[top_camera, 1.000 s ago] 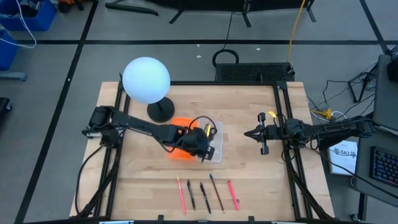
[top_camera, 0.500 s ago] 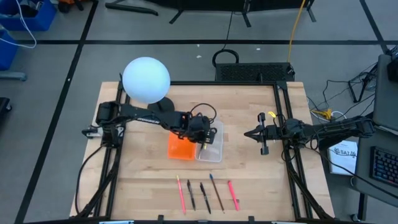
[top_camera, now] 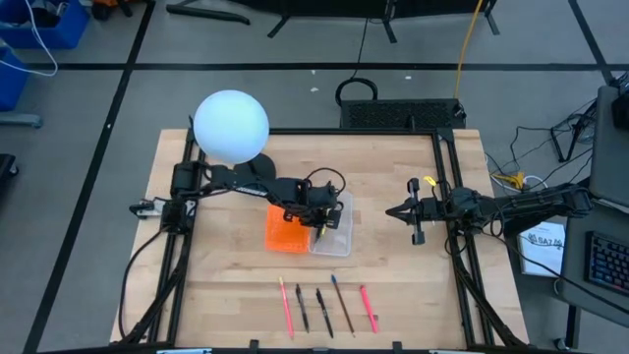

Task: Pick & place school supplies into a supply box
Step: Put the left transparent pen into the orange supply box, then put the pink pen into the orange supply box

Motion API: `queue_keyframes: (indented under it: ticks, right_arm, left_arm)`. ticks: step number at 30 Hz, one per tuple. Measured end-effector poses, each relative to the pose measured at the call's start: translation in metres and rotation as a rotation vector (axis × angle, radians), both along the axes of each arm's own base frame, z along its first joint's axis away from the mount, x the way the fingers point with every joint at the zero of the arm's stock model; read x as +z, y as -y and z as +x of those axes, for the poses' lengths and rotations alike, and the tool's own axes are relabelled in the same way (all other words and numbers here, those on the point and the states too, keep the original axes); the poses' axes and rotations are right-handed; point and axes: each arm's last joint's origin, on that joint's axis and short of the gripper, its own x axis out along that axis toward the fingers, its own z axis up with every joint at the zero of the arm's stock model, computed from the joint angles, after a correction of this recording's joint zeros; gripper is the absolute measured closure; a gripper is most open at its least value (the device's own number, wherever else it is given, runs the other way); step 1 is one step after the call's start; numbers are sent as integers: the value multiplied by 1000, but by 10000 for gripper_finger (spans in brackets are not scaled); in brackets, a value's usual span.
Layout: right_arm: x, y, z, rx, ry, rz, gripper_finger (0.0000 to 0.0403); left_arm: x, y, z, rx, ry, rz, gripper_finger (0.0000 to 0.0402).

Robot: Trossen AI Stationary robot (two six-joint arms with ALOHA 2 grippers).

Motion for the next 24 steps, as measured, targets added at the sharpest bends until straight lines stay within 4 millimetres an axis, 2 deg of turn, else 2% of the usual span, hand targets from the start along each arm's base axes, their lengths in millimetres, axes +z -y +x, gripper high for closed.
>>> queue_keyframes:
  ticks: [8,15,18,24]
  right_arm:
    - [0,0,0,1,-4,0,403]
    - [0,0,0,0,-4,0,403]
    - [-1,0,0,0,-9,4,403]
    - [-3,0,0,1,-31,4,403]
  left_arm:
    - [-9,0,4,17,-2,-29,372]
    - [-2,3,7,2,62,-58,282]
    - [10,3,6,-55,106,-56,252]
    - [61,6,-4,-201,269,70,225]
